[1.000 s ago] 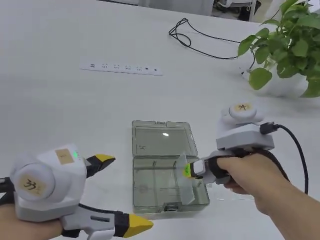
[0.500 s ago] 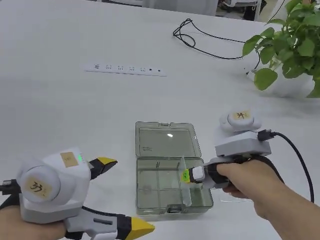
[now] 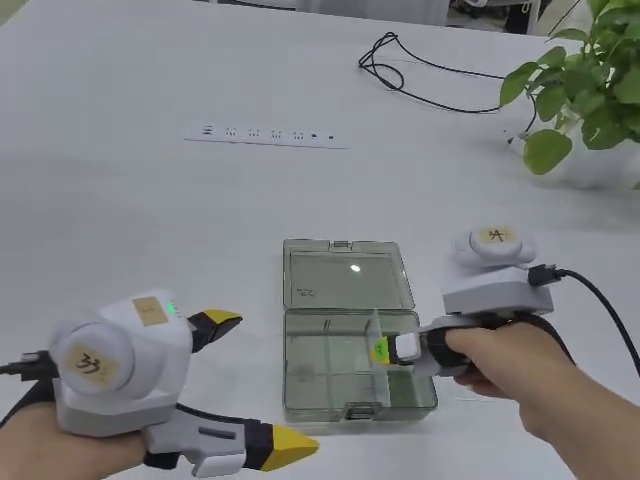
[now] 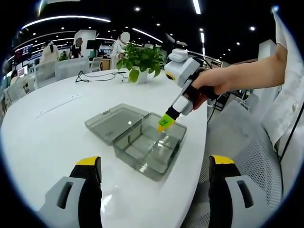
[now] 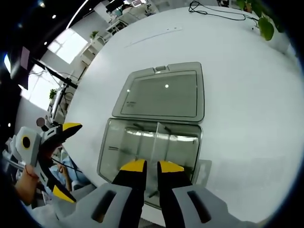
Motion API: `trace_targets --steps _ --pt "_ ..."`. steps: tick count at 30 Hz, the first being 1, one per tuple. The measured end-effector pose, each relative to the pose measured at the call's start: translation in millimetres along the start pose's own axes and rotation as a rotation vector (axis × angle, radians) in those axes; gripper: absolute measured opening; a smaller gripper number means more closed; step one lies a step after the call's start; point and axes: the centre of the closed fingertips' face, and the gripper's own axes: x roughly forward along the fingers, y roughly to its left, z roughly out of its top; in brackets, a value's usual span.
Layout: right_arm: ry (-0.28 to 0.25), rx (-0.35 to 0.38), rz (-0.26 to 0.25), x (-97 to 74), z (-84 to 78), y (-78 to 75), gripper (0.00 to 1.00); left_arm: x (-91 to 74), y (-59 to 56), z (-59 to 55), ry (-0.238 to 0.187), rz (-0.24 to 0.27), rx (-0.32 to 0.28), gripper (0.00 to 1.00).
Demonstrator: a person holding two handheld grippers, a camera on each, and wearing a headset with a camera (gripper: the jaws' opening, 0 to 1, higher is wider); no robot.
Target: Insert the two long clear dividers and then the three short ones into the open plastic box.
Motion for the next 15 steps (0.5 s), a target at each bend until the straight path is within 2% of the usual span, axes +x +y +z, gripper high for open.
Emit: trace_targets --steps 6,11,15 --pt "-0.027 -0.033 0.023 -1.5 0.3 1.3 0.13 -2.3 4.9 -3.1 0.013 0.030 -0.013 0.95" --pt "-0.073 -0.054 0.067 -10.7 6.0 5.2 0.17 -5.7 13.4 -7.9 0.036 0.071 -0.028 0.95" --pt "-0.102 -0.115 0.095 -19.8 10.4 8.5 0.22 -8.9 21.6 -11.9 0.055 0.107 -0.046 0.93"
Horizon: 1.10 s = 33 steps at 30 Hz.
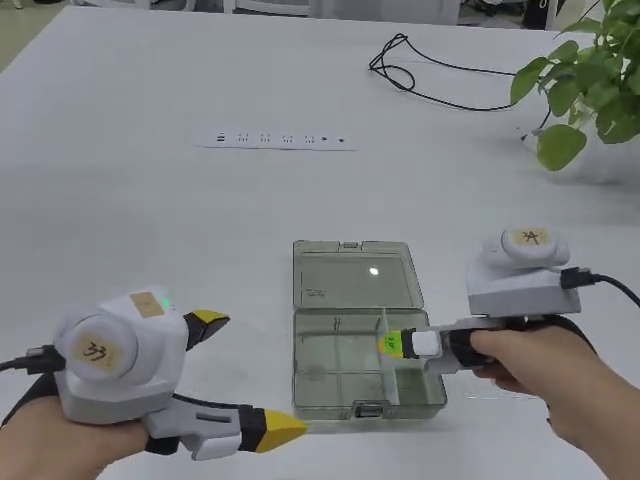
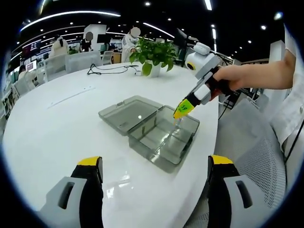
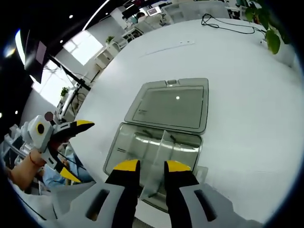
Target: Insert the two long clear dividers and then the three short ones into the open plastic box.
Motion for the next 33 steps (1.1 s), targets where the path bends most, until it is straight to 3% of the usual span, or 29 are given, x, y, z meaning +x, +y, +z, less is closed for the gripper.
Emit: trace_targets --steps 5,7,12,17,33 --pt "-0.048 -0.051 0.034 -11.9 8.1 1.4 0.26 -2.6 11.9 -7.9 0.032 0.050 -0.031 0.91" --pt "-0.084 -0.093 0.059 -16.5 13.8 2.9 0.28 -4.1 17.8 -15.8 0.068 0.072 -0.067 0.88" --pt "-0.107 -0.141 0.084 -30.1 15.2 2.2 0.34 -6.7 24.5 -20.7 0.088 0.103 -0.075 0.85" --pt "-0.152 -0.256 0.125 -43.8 17.4 0.7 0.42 -8.7 33.8 -30.0 0.142 0.136 -0.119 0.81" --pt "-0.232 -0.542 0.230 -72.4 3.9 4.9 0.69 0.6 37.9 -47.3 0.253 0.176 -0.193 0.70"
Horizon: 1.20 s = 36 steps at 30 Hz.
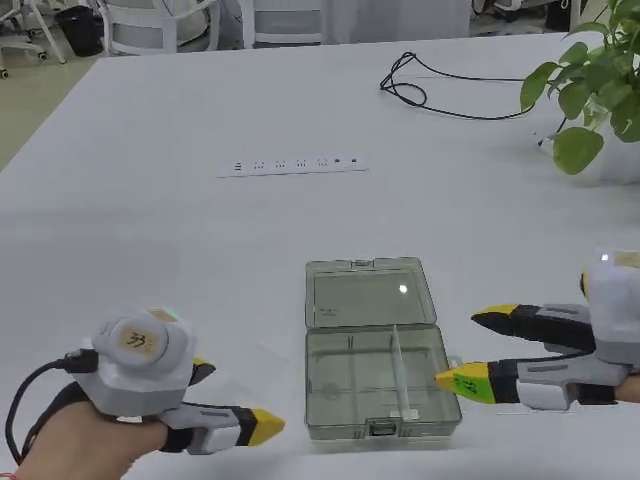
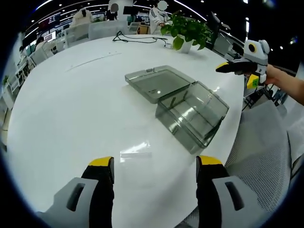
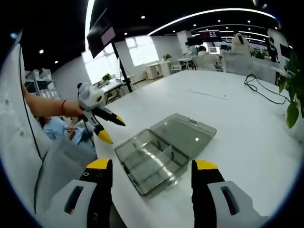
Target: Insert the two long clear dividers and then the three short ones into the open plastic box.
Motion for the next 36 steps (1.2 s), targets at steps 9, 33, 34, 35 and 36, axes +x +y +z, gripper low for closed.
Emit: trace_targets --steps 9,33,34,35,36 --pt "0.004 -0.071 0.019 -18.3 -16.8 -2.6 0.74 5.3 10.9 -9.1 0.069 0.050 -0.036 0.63" --pt "-0.053 -0.133 0.016 -41.9 -27.6 -6.2 0.77 17.2 20.0 -28.3 0.261 0.156 0.048 0.51" --pt "-0.056 -0.133 0.015 -42.3 -27.6 -6.1 0.77 18.2 19.9 -28.5 0.263 0.160 0.048 0.50" --pt "-0.057 -0.131 0.015 -42.7 -27.9 -6.0 0.77 18.5 20.3 -28.6 0.266 0.166 0.048 0.49" --pt "-0.060 -0.127 0.012 -43.4 -28.2 -6.0 0.77 18.3 21.6 -29.0 0.274 0.180 0.058 0.48"
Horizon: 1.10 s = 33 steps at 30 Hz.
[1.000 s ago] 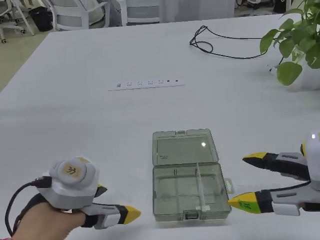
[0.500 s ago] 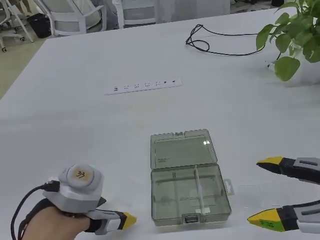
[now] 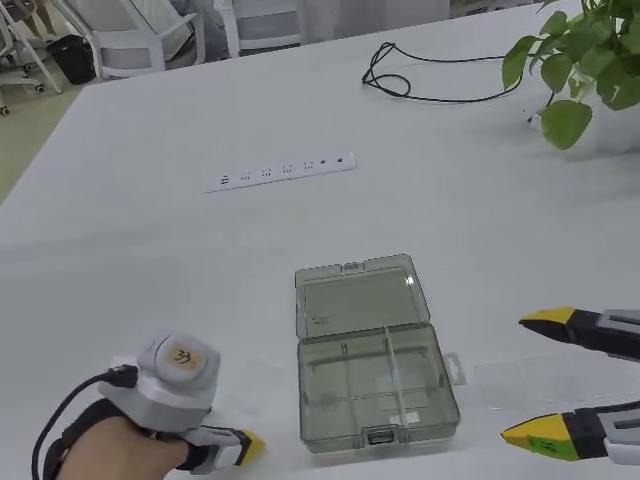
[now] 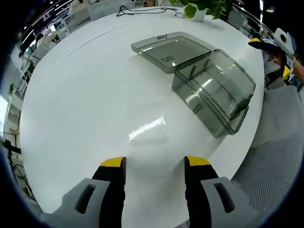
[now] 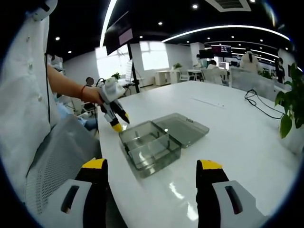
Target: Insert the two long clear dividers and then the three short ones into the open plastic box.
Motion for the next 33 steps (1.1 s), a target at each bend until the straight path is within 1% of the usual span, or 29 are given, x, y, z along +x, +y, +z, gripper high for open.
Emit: trace_targets --steps 1,2,3,6,8,11,14,19,23,27,33 --pt "-0.002 0.000 -0.002 -0.6 -0.4 -0.1 0.77 -0.1 0.9 -0.3 0.008 0.012 0.020 0.48" --pt "-0.005 0.002 -0.006 -1.5 -0.7 -0.5 0.77 1.0 -0.9 1.3 0.003 0.004 0.005 0.47" --pt "-0.007 0.004 -0.009 -2.2 -0.9 -0.6 0.77 1.3 -0.6 1.2 0.009 0.007 -0.001 0.47" --pt "-0.011 0.012 -0.019 -4.1 -2.5 -2.3 0.76 0.2 -1.9 1.5 0.022 0.004 0.008 0.45" --pt "-0.016 0.017 -0.023 -4.7 -2.7 -2.6 0.76 0.4 -1.6 2.0 0.029 0.007 -0.002 0.44" --pt "-0.025 0.025 -0.030 -5.1 -2.3 -2.4 0.76 0.6 -1.8 3.0 0.035 0.005 0.002 0.37" --pt "-0.027 0.024 -0.031 -4.8 -2.4 -1.2 0.75 0.7 0.9 3.4 0.042 0.006 -0.007 0.33" --pt "-0.030 0.032 -0.036 -5.5 -3.2 -0.7 0.75 0.7 0.9 2.8 0.043 -0.002 0.002 0.32" --pt "-0.028 0.038 -0.034 -5.8 -5.2 1.1 0.75 0.4 0.8 2.7 0.040 -0.009 -0.008 0.32" --pt "-0.024 0.039 -0.037 -6.3 -7.0 2.0 0.75 0.4 1.3 3.1 0.047 -0.018 -0.019 0.31" --pt "-0.017 0.041 -0.042 -6.7 -8.3 2.5 0.74 0.0 1.9 3.3 0.043 -0.030 -0.018 0.31"
